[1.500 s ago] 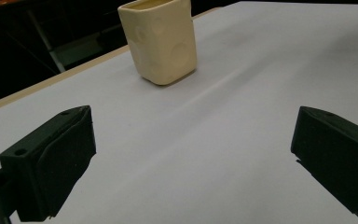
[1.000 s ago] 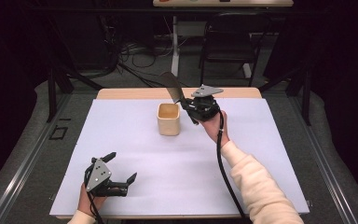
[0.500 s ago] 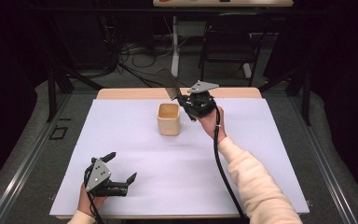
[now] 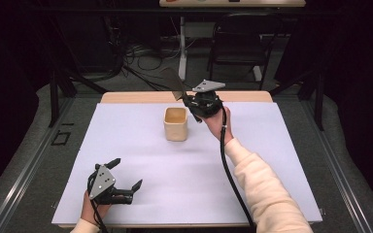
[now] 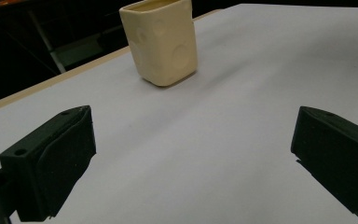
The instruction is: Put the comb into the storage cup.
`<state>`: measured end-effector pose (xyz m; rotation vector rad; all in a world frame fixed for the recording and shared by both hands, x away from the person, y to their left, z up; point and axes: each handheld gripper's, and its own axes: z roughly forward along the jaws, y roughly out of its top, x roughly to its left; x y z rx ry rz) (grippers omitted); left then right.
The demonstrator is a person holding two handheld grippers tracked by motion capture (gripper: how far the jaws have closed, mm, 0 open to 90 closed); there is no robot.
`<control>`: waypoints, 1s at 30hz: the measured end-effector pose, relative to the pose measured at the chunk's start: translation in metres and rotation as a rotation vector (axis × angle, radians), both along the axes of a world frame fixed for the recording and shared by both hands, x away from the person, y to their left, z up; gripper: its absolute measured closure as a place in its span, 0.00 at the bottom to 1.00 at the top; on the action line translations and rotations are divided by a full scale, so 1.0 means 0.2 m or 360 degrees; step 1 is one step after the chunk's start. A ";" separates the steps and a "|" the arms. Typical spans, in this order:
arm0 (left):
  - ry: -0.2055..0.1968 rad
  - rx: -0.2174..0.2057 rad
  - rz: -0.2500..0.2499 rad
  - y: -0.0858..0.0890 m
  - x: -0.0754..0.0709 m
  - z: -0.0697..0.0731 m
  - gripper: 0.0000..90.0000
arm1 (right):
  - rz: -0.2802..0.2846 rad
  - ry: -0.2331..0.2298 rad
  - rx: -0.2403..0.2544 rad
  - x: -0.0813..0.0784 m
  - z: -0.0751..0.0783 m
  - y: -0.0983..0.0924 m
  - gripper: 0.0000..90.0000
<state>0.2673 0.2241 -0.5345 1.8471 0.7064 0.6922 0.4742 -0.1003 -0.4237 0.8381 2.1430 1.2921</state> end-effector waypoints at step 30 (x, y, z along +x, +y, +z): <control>-0.0004 -0.0022 -0.0003 0.00 -0.01 0.00 0.00 | 0.0065 -0.0098 0.0033 0.01 0.08 0.17 0.80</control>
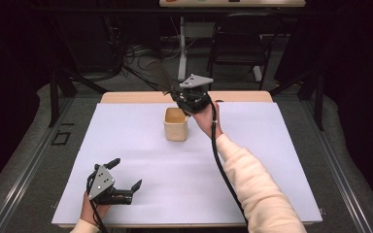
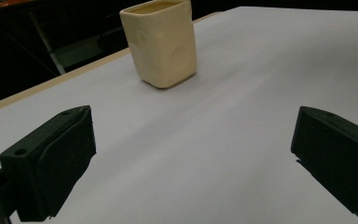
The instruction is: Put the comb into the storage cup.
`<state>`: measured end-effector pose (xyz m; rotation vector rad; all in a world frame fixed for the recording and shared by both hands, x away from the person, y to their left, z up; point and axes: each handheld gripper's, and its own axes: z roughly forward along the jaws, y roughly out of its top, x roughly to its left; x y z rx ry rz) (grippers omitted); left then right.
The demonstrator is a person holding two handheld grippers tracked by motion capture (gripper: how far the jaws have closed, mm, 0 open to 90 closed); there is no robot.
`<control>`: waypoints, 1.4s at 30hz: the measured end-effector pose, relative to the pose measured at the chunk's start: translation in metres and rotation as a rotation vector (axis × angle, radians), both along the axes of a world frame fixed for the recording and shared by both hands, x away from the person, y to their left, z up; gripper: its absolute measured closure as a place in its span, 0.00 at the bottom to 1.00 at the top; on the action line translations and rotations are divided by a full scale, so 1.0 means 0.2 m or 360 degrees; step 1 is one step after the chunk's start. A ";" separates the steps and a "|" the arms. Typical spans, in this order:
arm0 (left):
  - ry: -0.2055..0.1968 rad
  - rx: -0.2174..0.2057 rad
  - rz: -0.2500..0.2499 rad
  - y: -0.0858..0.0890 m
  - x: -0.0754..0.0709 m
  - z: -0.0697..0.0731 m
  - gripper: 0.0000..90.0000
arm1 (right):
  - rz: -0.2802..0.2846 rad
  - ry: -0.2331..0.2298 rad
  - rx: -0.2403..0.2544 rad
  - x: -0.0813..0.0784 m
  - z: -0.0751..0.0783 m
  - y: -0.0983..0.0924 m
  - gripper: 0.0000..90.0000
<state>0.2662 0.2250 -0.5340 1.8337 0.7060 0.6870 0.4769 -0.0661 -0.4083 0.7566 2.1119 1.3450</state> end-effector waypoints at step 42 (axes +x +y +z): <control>0.0000 -0.0002 0.0001 0.00 0.00 0.00 0.00 | 0.0027 0.0085 0.0018 0.06 -0.18 0.11 0.80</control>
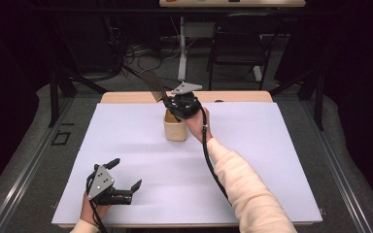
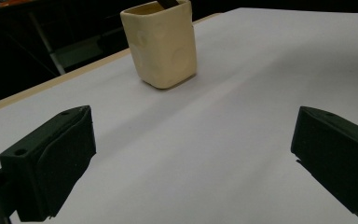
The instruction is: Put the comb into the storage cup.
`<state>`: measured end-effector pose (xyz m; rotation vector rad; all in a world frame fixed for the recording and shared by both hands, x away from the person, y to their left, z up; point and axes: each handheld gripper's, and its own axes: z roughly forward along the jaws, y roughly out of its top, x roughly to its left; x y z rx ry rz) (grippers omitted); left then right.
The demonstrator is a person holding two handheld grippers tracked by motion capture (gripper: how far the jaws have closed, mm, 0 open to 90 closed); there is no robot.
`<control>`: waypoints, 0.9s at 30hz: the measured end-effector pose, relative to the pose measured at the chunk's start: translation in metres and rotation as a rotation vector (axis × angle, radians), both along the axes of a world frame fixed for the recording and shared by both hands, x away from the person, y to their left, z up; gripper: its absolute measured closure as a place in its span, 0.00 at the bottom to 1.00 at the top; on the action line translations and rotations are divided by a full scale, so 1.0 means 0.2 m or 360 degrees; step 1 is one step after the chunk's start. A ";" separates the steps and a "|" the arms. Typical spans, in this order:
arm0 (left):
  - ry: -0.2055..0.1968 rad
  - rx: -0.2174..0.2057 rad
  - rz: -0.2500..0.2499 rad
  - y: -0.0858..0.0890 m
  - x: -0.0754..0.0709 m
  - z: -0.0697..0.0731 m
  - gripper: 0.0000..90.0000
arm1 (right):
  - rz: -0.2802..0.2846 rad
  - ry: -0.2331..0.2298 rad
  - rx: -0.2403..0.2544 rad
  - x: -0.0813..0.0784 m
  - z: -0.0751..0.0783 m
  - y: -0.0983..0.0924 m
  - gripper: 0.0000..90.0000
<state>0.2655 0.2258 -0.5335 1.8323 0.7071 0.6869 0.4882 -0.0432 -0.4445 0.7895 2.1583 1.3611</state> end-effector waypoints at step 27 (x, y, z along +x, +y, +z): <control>0.0005 0.0004 0.0002 0.00 0.00 0.00 0.00 | -0.0007 0.0070 -0.0037 0.02 -0.09 -0.02 0.80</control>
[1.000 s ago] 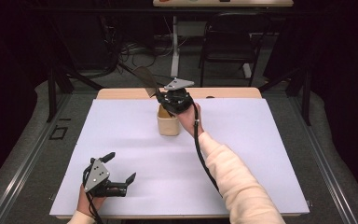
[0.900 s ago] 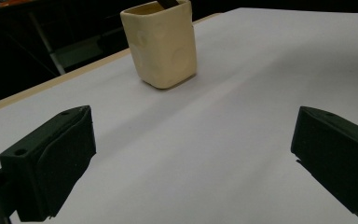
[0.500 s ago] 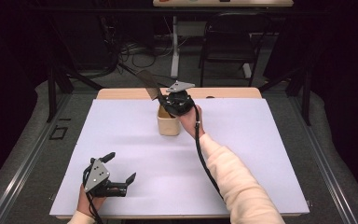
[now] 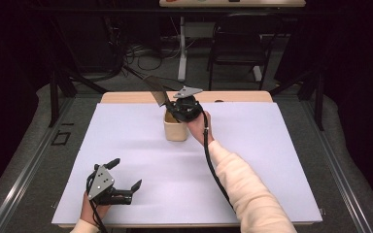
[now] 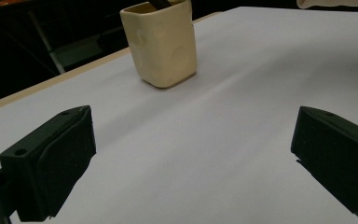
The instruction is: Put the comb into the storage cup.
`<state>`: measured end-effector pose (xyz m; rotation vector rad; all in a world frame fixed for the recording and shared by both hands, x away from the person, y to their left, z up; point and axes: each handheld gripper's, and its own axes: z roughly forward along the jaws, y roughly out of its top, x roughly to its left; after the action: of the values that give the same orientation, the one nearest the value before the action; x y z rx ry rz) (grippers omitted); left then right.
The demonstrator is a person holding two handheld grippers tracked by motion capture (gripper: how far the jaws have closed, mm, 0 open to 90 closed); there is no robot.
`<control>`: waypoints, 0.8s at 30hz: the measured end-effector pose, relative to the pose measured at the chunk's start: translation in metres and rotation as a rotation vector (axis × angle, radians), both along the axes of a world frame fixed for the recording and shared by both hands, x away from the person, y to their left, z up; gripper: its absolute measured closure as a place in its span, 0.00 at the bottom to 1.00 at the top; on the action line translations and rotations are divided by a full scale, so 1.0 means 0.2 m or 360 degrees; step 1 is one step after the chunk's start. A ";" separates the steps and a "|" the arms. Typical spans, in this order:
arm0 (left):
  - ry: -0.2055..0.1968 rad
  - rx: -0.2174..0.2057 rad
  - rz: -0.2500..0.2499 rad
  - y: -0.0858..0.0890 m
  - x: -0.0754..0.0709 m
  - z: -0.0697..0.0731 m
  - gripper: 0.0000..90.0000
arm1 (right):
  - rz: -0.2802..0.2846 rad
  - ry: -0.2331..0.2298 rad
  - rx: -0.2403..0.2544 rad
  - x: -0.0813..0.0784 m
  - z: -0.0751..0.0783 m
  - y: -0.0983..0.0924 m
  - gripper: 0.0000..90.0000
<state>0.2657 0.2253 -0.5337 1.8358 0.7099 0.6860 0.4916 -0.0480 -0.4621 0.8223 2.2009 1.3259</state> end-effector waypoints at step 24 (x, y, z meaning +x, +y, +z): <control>0.0000 0.0000 -0.0004 0.00 0.00 0.00 0.00 | 0.0015 0.0054 -0.0058 0.01 -0.05 0.01 0.80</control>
<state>0.2657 0.2253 -0.5337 1.8364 0.7074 0.6843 0.4929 -0.0458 -0.4727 0.8278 2.2511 1.2813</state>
